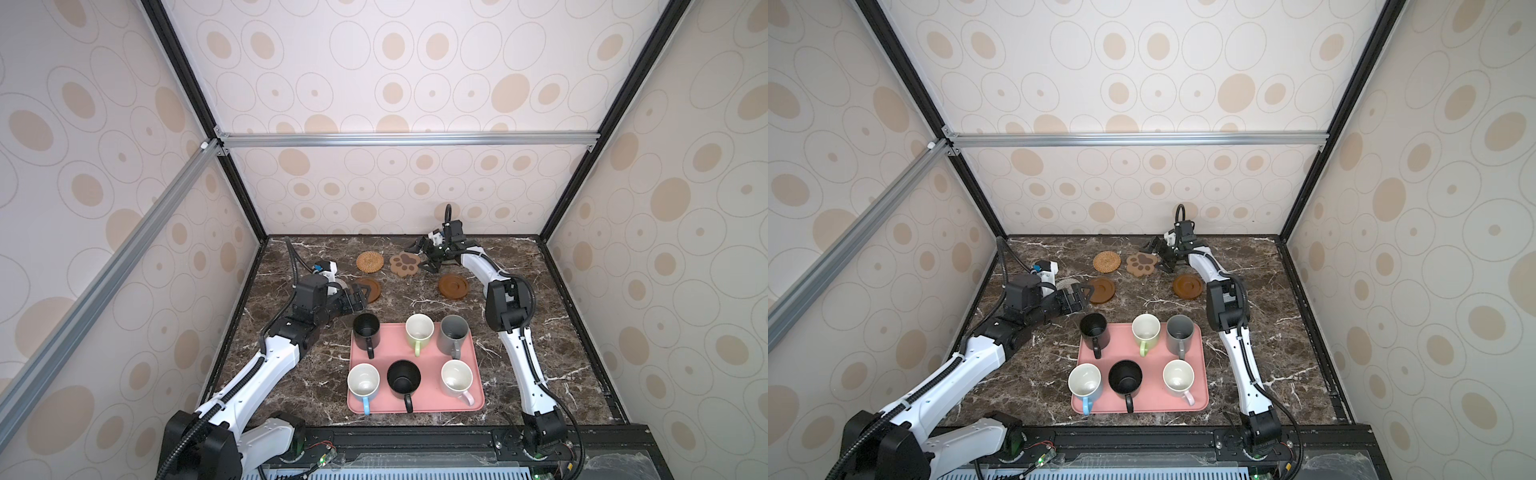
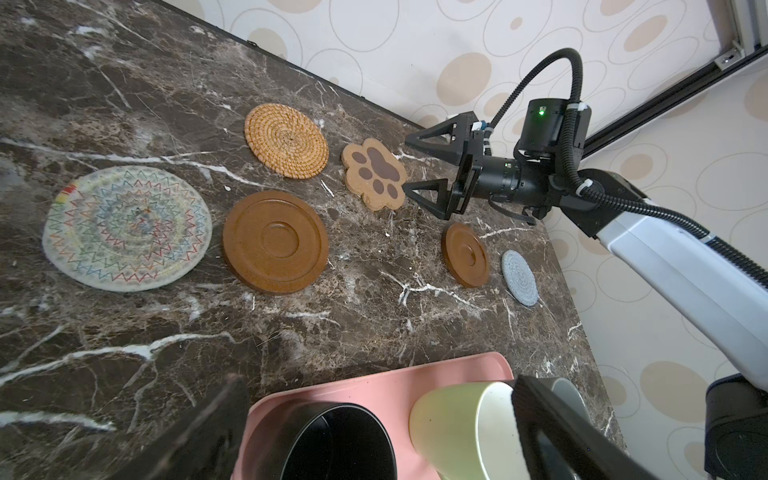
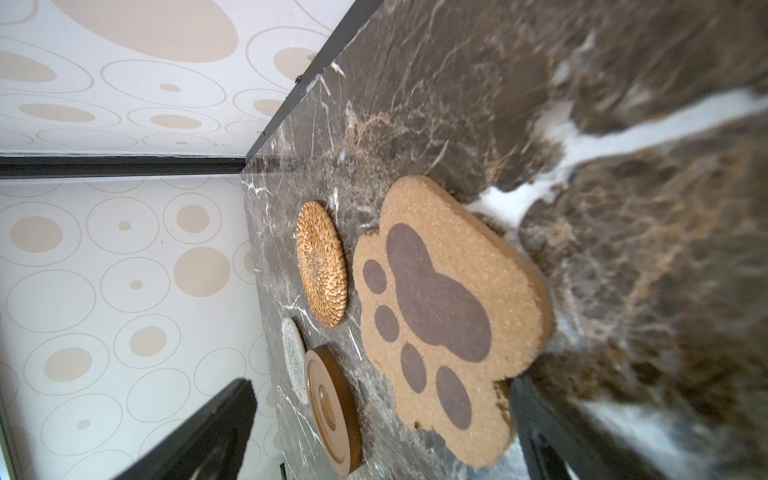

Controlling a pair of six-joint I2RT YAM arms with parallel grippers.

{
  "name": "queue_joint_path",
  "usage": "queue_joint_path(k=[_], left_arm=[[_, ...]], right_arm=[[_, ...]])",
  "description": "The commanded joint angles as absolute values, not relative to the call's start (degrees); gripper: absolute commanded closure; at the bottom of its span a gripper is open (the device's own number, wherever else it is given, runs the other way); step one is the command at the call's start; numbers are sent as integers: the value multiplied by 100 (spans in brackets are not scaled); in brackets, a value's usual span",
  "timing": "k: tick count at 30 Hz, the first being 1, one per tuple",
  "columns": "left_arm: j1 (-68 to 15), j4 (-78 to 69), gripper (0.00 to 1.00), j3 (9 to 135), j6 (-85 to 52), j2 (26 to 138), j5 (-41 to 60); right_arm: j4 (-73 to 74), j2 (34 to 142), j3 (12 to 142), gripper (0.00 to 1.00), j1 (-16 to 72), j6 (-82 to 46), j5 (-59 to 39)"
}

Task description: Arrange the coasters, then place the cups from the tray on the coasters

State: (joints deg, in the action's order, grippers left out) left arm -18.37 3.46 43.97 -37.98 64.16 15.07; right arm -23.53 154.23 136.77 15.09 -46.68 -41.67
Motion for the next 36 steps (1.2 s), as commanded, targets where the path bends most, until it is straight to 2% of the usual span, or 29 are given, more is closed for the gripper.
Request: queue_joint_path(k=[1,10,23,30,36], left_arm=[[-1819,338,0,4430,-3840,6253,1460],[-1819,343,0,4430,-3849,6223,1455],[-1815,263,0,4358,-3917,6227,1485],[-1819,224,0,4353,-3941,6293,1554],[-1820,194,0,4370,-3959,6343,1599]], right_arm=[[-2605,15289,13588,0,1486,-4635,-3911],[-2915,14359,13216,0,1186,-4099,-4000],[-3279,12097,10170,0,519,-2932,-3704],[-2947,11591,8901,0,271,-2958,-3800],[-2306,11584,8181,0,250,-3406,-4082]])
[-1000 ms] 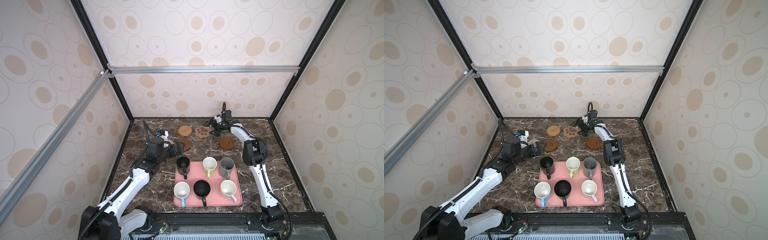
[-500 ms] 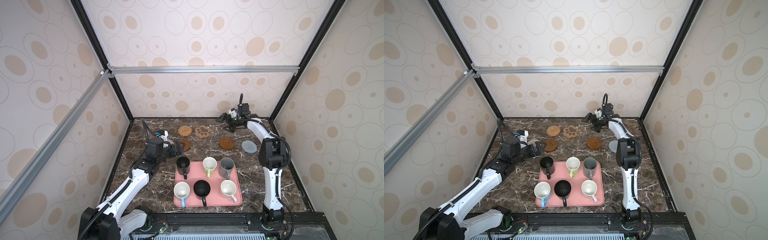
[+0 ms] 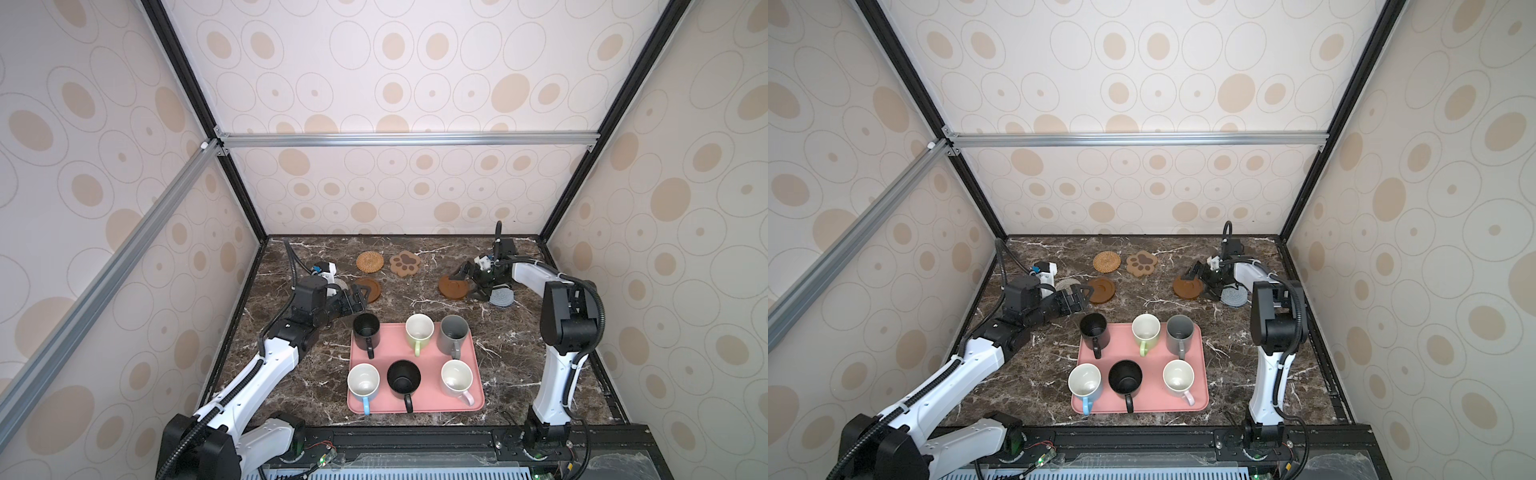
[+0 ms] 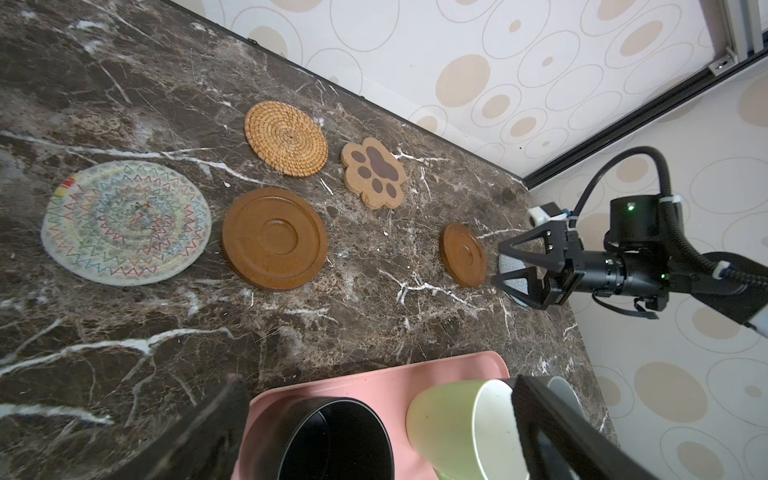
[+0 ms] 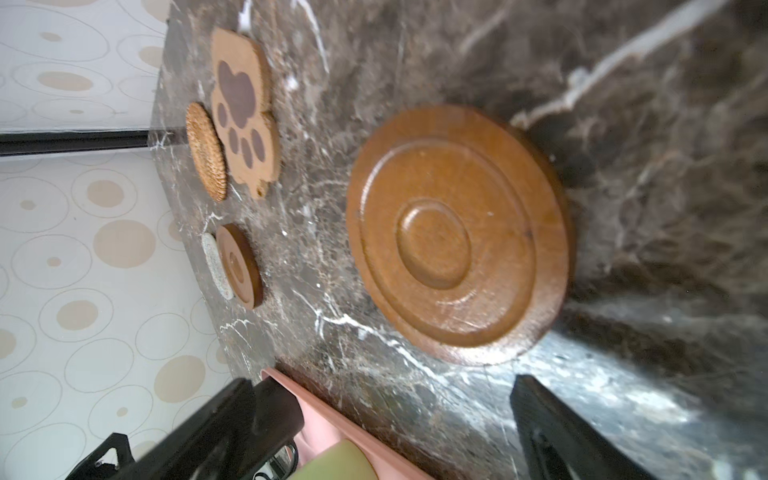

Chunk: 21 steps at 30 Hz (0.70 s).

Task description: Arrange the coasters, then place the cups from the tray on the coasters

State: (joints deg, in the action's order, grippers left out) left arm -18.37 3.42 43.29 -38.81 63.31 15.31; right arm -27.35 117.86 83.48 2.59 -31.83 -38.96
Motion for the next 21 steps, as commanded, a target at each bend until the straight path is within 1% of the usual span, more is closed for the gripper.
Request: queue_joint_path(k=[1,9,21], left_arm=[[-1823,196,0,4372,-3964,6354,1601],[-1826,198,0,4367,-3967,6341,1610],[-1828,175,0,4333,-4023,6345,1608]], right_arm=[[-2162,11577,8079,0,248,-3515,-4100],[-1284,11632,7541,0,254,-4178,-4166],[-345,11986,7484,0,272,-4982,-4122]])
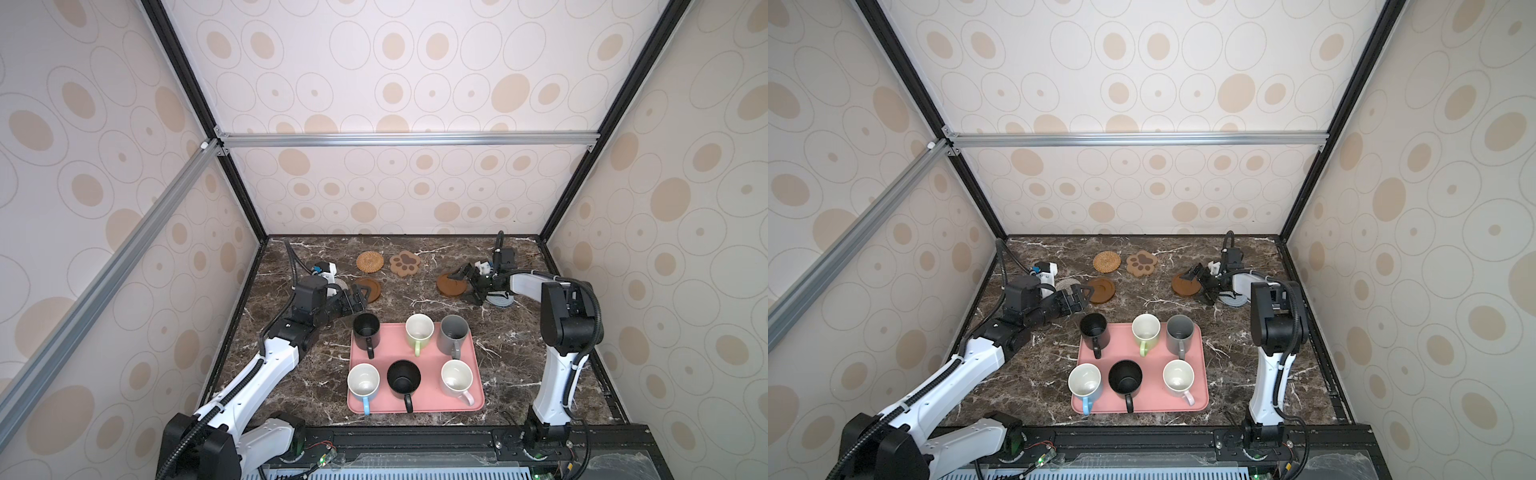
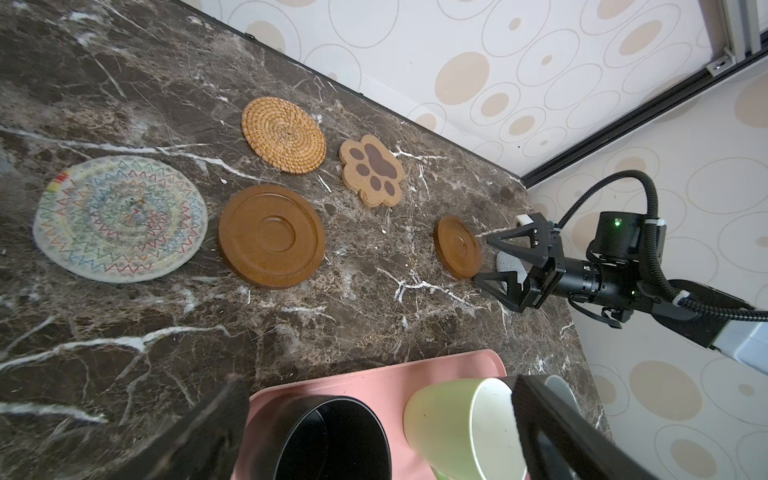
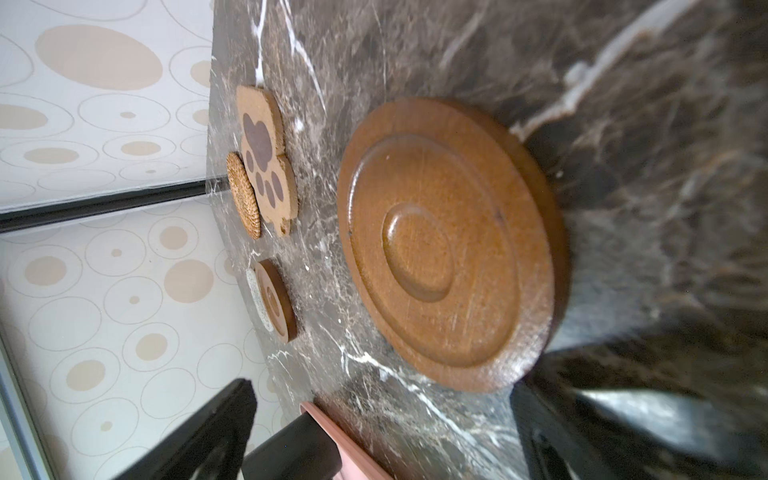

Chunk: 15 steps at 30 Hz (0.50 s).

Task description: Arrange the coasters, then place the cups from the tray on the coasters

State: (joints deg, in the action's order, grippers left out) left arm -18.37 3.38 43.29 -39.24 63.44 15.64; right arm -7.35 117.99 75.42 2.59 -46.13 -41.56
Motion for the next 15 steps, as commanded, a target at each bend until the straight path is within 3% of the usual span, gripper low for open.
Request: queue_joint_path(k=[1,15], left_arm=[[-1824,168,0,4332,-4034,6339,1608],[-1828,193,0,4307,-4043,6295,1583]], right_arm=[[-238,12021,7473,0,277,-5094,-4122],[749,12373,7545,0,561,-6084,-3911]])
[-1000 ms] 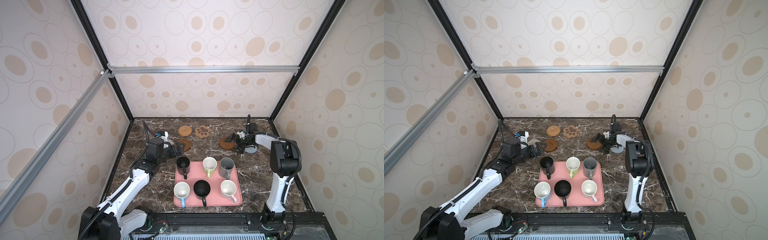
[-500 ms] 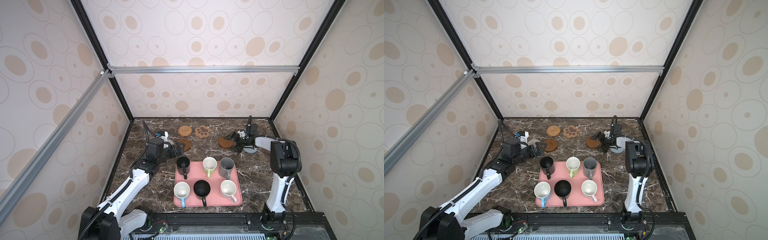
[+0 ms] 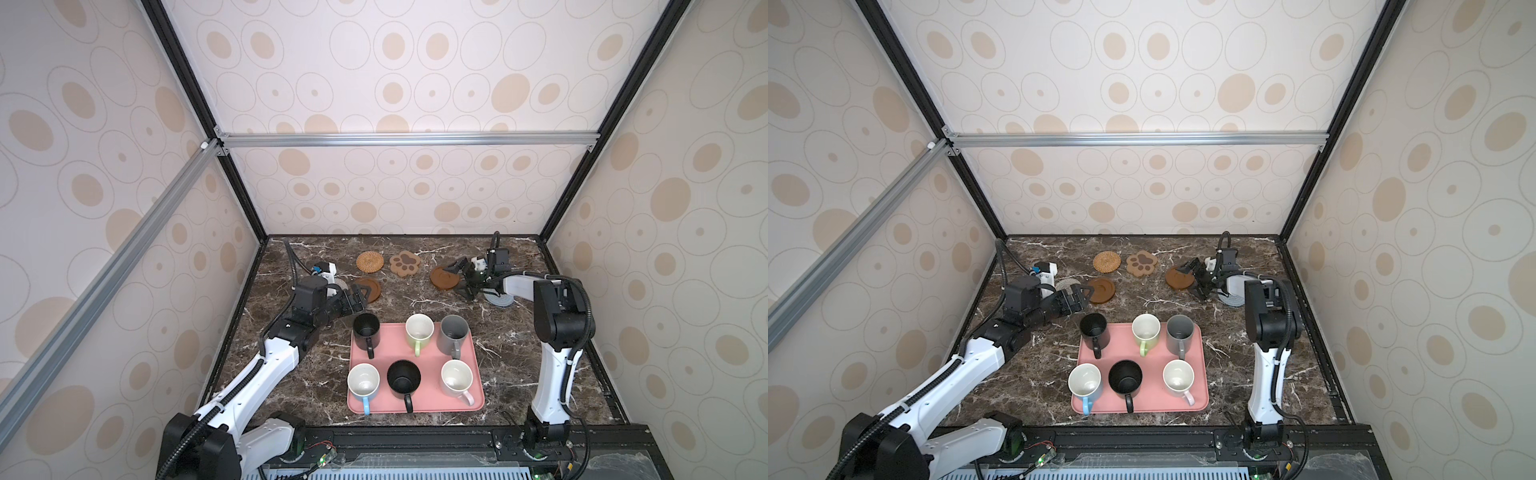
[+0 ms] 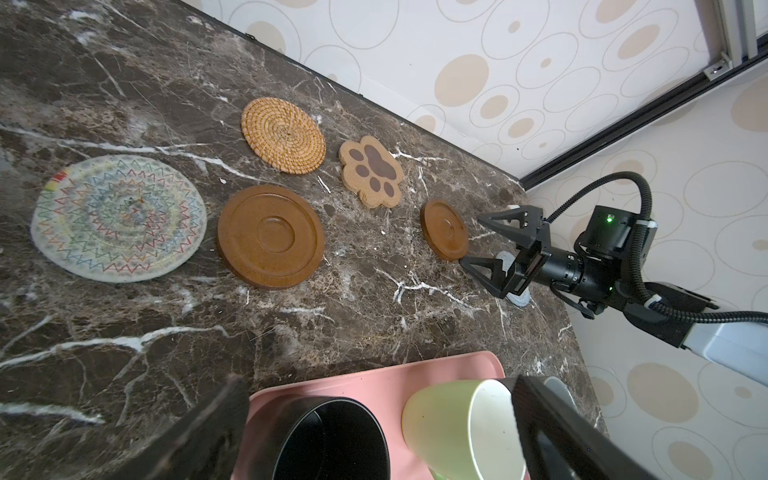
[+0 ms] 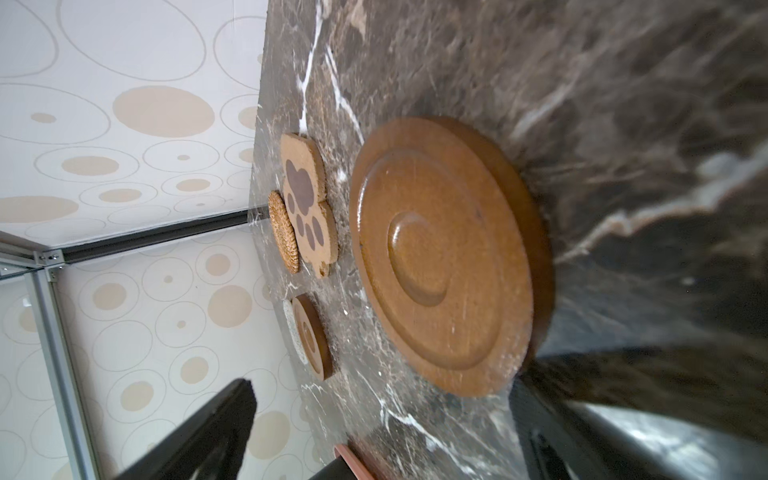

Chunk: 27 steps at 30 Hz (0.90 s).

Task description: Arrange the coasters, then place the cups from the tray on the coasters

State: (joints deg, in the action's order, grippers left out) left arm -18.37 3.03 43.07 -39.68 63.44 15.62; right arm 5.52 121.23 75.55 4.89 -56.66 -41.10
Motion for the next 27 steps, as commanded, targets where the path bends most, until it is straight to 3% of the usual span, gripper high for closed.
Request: queue_joint_path(k=[1,14,27], left_arm=[[-1828,194,0,4299,-4043,6295,1579],[-1824,170,0,4236,-4052,6242,1564],[-1827,215,0,4246,-4028,6196,1556]], right_arm=[[768,12375,7558,0,583,-6115,-3886],[599,12181,7410,0,887,-5927,-4015],[782,12767,7905,0,993,-6188,-4036]])
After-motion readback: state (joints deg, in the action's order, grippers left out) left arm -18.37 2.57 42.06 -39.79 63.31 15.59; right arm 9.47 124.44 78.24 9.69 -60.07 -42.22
